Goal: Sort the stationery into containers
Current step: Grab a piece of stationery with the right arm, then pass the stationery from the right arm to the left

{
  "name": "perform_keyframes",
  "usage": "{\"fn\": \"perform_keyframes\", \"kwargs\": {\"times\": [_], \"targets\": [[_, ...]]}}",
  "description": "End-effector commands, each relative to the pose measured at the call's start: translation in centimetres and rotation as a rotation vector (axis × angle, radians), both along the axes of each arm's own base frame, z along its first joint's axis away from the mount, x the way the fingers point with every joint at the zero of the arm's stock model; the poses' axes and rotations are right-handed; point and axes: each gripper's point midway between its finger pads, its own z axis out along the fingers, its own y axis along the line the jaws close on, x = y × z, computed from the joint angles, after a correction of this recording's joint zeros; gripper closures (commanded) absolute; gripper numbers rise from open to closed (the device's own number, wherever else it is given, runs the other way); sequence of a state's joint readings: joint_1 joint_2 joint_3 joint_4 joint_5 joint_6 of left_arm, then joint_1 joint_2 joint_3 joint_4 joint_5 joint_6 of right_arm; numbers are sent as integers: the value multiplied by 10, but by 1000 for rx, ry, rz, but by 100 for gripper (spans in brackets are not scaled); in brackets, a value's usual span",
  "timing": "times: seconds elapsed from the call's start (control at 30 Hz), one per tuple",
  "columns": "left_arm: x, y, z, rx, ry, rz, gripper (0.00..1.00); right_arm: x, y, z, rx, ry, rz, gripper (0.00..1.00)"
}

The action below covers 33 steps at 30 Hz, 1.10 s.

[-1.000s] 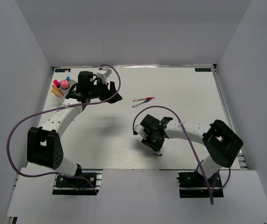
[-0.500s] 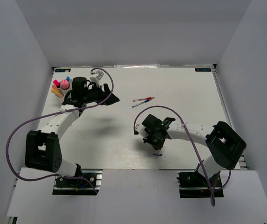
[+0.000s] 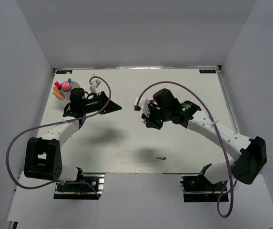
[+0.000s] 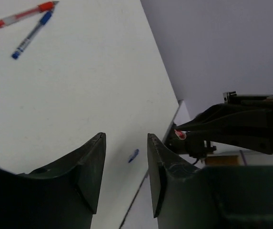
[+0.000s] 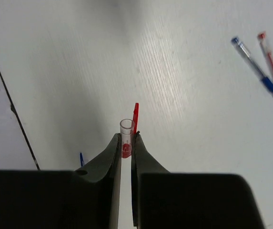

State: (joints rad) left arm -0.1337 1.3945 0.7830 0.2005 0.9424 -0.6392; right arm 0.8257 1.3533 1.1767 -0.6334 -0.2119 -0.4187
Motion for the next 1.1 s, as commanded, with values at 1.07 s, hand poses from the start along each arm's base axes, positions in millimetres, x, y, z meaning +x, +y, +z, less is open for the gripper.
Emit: {"fn": "perform_keyframes", "kwargs": {"times": [1.07], "targets": [[-74,-66,45,-58,-89,-434,51,4,64,56,184,153,153,100]]}}
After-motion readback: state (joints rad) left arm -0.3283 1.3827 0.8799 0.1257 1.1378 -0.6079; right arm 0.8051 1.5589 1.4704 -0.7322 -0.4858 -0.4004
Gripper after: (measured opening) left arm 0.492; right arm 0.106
